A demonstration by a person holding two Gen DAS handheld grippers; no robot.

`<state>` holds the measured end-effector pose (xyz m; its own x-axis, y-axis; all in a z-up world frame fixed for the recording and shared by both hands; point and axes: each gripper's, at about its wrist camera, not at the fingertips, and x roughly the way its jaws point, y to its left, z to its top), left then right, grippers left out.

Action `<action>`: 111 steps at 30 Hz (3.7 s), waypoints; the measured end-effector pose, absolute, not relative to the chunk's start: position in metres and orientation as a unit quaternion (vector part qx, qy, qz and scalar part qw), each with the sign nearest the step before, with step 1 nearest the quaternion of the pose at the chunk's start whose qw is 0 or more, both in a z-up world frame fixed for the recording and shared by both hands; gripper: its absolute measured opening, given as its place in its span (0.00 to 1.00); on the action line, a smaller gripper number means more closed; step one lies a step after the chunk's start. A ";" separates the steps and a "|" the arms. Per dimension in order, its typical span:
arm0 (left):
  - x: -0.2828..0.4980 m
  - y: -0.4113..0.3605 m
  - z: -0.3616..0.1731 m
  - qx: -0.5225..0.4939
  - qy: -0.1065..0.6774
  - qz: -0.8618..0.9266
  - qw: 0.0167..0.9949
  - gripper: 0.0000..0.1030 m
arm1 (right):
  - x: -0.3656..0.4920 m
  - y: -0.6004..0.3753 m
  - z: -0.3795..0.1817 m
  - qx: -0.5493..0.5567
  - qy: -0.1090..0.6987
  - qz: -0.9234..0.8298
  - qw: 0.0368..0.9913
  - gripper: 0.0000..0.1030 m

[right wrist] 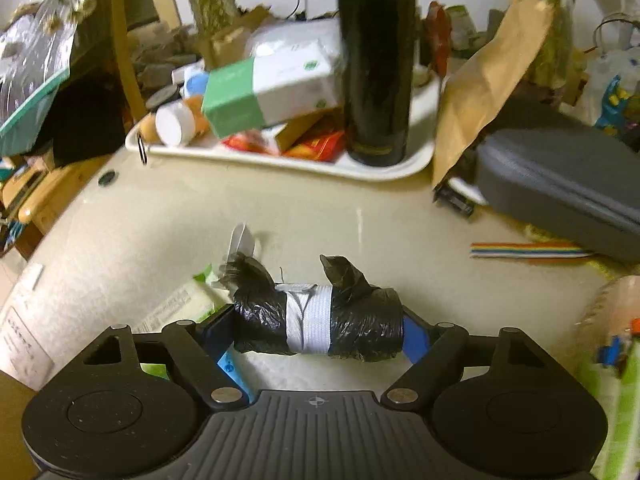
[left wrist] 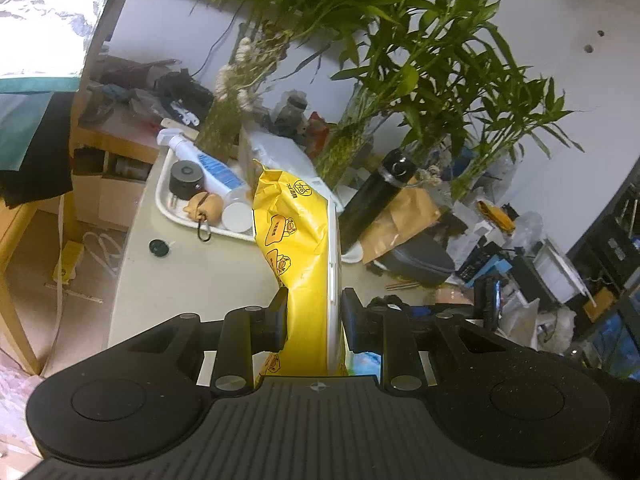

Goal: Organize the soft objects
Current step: 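Lower the wipes pack into the box and open the left tool while the right tool lifts the roll, then lower the black bag roll into the box and open the right tool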

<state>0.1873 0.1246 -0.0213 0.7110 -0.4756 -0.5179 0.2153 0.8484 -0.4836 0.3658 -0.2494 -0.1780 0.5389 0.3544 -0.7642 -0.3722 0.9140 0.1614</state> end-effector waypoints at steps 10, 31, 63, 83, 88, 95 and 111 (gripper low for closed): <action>0.181 0.105 -0.001 -0.199 0.307 -0.214 0.906 0.25 | 0.340 -0.270 -0.120 0.004 0.403 0.205 0.892 0.81; 0.128 0.076 0.028 -0.170 0.303 -0.254 0.903 0.25 | 0.211 -0.288 -0.041 0.063 0.334 0.228 0.912 0.81; 0.123 0.042 -0.032 -0.247 0.437 -0.280 0.818 0.29 | 0.122 -0.278 -0.025 -0.003 0.307 0.270 0.913 0.82; 0.081 0.033 -0.018 -0.038 0.367 -0.142 0.919 0.61 | 0.102 -0.277 -0.022 0.002 0.304 0.285 0.909 0.82; 0.074 0.035 -0.018 -0.029 0.363 -0.140 0.921 0.61 | 0.104 -0.262 -0.020 0.000 0.300 0.303 0.904 0.82; 0.072 0.036 -0.018 -0.027 0.359 -0.140 0.922 0.61 | 0.112 -0.240 -0.020 -0.001 0.296 0.323 0.899 0.82; 0.079 0.044 -0.021 -0.054 0.369 -0.152 0.915 0.61 | 0.119 -0.213 -0.030 -0.004 0.285 0.332 0.899 1.00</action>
<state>0.0790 0.0437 -0.0205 0.6812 -0.3176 -0.6596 0.2375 0.9481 -0.2112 0.1194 -0.2134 -0.0297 0.6176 0.5947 -0.5146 -0.5993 0.7796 0.1818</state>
